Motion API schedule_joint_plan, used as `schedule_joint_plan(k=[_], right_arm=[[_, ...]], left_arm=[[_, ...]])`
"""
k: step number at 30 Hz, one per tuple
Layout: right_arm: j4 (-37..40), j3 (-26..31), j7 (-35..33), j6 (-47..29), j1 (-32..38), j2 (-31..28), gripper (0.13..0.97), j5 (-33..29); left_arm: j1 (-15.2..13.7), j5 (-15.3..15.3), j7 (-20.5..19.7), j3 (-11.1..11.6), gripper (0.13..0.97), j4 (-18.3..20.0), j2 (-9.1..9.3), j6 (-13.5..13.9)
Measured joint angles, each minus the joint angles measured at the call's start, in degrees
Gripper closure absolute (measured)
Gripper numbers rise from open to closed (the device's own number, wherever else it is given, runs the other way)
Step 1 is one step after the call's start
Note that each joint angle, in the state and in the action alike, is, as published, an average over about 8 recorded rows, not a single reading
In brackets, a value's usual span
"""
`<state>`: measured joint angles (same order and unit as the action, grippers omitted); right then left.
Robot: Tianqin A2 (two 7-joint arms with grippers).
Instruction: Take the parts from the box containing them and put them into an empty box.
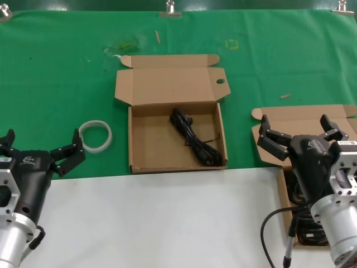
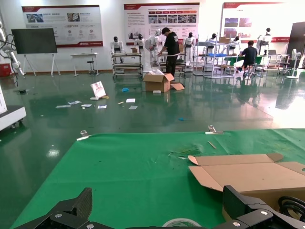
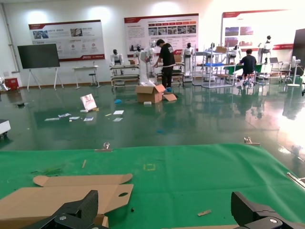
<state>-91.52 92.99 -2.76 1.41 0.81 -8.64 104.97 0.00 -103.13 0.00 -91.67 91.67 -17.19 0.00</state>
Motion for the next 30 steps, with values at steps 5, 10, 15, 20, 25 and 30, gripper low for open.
schedule_joint_plan(k=[5, 10, 15, 20, 25, 30], right_arm=[[0.00, 0.00, 0.00, 0.00, 0.00, 0.00, 0.129, 0.00], [0.00, 0.00, 0.00, 0.00, 0.00, 0.00, 0.129, 0.00], [0.00, 0.00, 0.00, 0.00, 0.00, 0.00, 0.129, 0.00], [0.00, 0.00, 0.00, 0.00, 0.00, 0.00, 0.129, 0.00], [0.00, 0.00, 0.00, 0.00, 0.00, 0.00, 0.129, 0.00], [0.00, 0.00, 0.00, 0.00, 0.00, 0.00, 0.129, 0.00]], left_arm=[[0.00, 0.00, 0.00, 0.00, 0.132, 0.00, 0.00, 0.00], [0.00, 0.00, 0.00, 0.00, 0.132, 0.00, 0.00, 0.00], [0.00, 0.00, 0.01, 0.00, 0.132, 0.00, 0.00, 0.00], [0.00, 0.00, 0.04, 0.00, 0.132, 0.00, 0.00, 0.00], [0.00, 0.00, 0.02, 0.00, 0.132, 0.00, 0.00, 0.00], [0.00, 0.00, 0.01, 0.00, 0.132, 0.00, 0.00, 0.00]])
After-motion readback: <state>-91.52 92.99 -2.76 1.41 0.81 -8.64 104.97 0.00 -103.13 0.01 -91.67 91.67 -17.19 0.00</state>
